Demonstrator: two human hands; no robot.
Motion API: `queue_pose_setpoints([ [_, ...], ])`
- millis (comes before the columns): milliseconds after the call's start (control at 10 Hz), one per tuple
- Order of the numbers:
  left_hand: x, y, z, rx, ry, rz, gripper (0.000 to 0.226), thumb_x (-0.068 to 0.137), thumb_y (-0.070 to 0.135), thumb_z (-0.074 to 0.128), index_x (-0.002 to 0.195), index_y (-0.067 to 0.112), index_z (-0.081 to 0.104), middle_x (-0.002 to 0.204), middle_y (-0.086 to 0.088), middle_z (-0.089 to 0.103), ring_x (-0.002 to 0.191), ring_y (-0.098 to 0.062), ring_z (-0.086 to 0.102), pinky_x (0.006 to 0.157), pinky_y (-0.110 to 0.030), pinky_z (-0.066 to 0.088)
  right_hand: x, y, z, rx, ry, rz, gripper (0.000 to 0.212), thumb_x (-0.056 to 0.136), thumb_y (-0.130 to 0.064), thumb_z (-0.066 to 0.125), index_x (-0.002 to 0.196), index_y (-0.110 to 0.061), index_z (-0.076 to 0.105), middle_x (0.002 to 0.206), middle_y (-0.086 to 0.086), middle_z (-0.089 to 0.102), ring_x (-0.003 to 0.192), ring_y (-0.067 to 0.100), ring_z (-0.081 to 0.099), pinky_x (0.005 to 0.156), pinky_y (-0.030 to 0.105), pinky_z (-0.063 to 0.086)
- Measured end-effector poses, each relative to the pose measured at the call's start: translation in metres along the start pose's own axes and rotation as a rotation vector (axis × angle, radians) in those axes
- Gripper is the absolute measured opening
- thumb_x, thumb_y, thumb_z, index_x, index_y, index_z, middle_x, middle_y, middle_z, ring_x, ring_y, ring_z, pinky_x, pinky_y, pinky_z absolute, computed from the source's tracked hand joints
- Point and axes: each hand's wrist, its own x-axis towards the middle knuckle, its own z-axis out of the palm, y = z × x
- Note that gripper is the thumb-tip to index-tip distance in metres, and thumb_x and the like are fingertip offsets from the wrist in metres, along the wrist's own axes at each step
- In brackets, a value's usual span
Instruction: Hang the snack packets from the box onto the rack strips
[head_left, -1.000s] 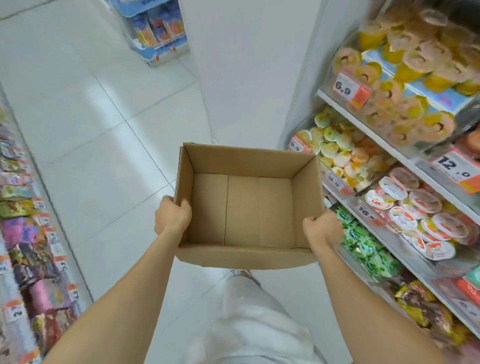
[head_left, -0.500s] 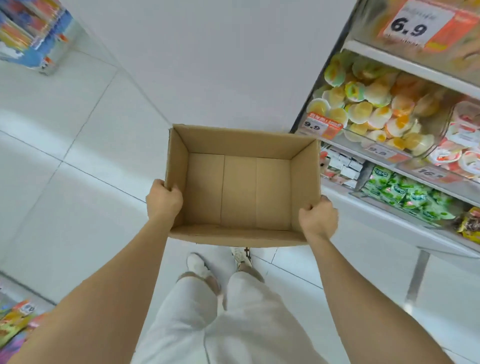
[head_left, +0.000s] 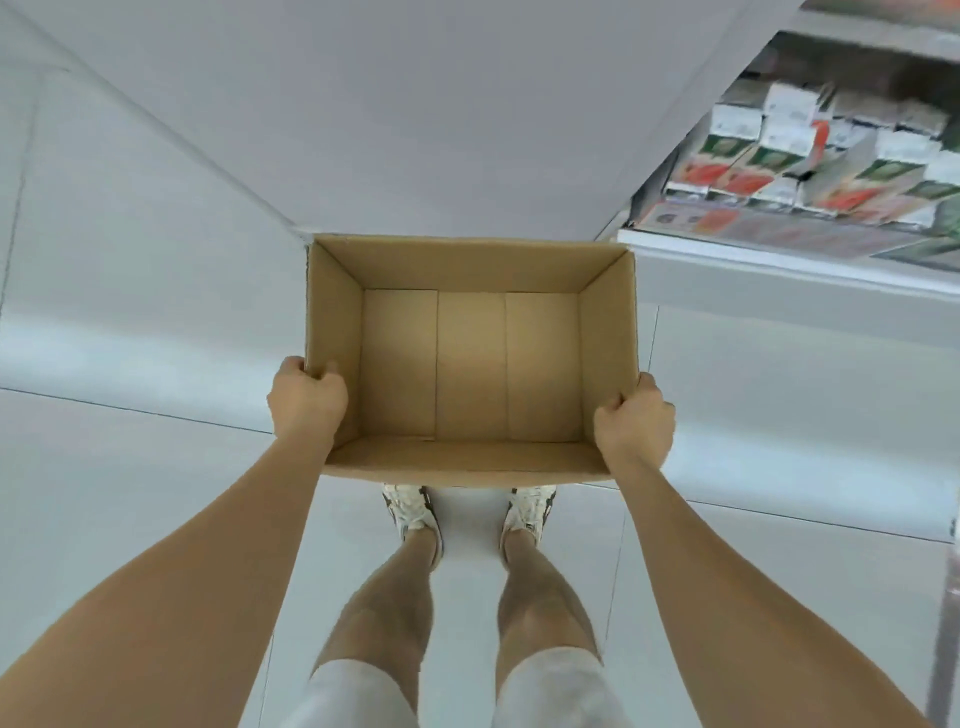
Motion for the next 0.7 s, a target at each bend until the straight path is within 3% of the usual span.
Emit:
queue_pose_setpoints([
  [100, 0.048, -0.029, 0.051, -0.029, -0.031, 0.012, 0.021, 0.102, 0.03, 0.058, 0.111, 0.011, 0.061, 0.098, -0.005, 0.063, 0.093, -0.033, 0.06, 0.075, -0.037, 0.048, 0.033, 0.009, 0.062, 0.01, -0.033, 0.053, 0.025, 0.097, -0.004, 0.051, 0.122, -0.003, 0.051, 0.097, 0.016, 0.053, 0.083, 0.033, 0.047, 0.067, 0.038, 0.042],
  [300, 0.126, -0.067, 0.135, 0.092, -0.057, 0.104, 0.02, 0.106, 0.026, 0.051, 0.113, 0.009, 0.059, 0.101, -0.006, 0.063, 0.098, -0.038, 0.061, 0.08, -0.04, 0.045, 0.093, 0.024, 0.158, -0.044, -0.156, 0.037, 0.028, 0.09, 0.002, 0.052, 0.118, -0.001, 0.048, 0.1, 0.018, 0.058, 0.092, 0.038, 0.056, 0.069, 0.038, 0.045],
  [400, 0.145, -0.071, 0.155, 0.156, -0.105, 0.161, 0.031, 0.103, 0.004, 0.045, 0.13, 0.008, 0.057, 0.11, -0.01, 0.063, 0.105, -0.038, 0.059, 0.085, -0.042, 0.048, 0.11, 0.026, 0.182, -0.087, -0.244, 0.011, 0.029, 0.094, -0.003, 0.051, 0.123, 0.0, 0.051, 0.114, 0.019, 0.056, 0.096, 0.035, 0.052, 0.076, 0.038, 0.043],
  [500, 0.146, -0.063, 0.157, 0.246, -0.161, 0.221, 0.056, 0.093, -0.005, 0.05, 0.147, 0.008, 0.042, 0.133, -0.017, 0.057, 0.118, -0.041, 0.058, 0.095, -0.05, 0.052, 0.115, 0.022, 0.18, -0.106, -0.349, 0.015, 0.026, 0.095, -0.007, 0.052, 0.12, 0.0, 0.051, 0.108, 0.015, 0.056, 0.092, 0.031, 0.049, 0.07, 0.033, 0.04],
  [600, 0.129, -0.042, 0.15, 0.357, -0.081, 0.37, 0.059, 0.096, 0.006, 0.058, 0.151, 0.005, 0.036, 0.148, -0.02, 0.045, 0.13, -0.043, 0.048, 0.105, -0.053, 0.044, 0.109, 0.006, 0.161, -0.047, -0.279, -0.012, 0.029, 0.09, -0.01, 0.054, 0.118, -0.002, 0.053, 0.105, 0.015, 0.062, 0.089, 0.032, 0.056, 0.067, 0.034, 0.045],
  [700, 0.103, -0.009, 0.138, 0.369, -0.132, 0.578, 0.034, 0.095, 0.016, 0.06, 0.129, 0.012, 0.058, 0.13, -0.013, 0.056, 0.118, -0.037, 0.055, 0.1, -0.049, 0.049, 0.1, -0.012, 0.129, 0.097, -0.197, -0.075, 0.03, 0.09, -0.017, 0.054, 0.119, -0.011, 0.06, 0.095, 0.011, 0.069, 0.088, 0.031, 0.067, 0.072, 0.035, 0.055],
])
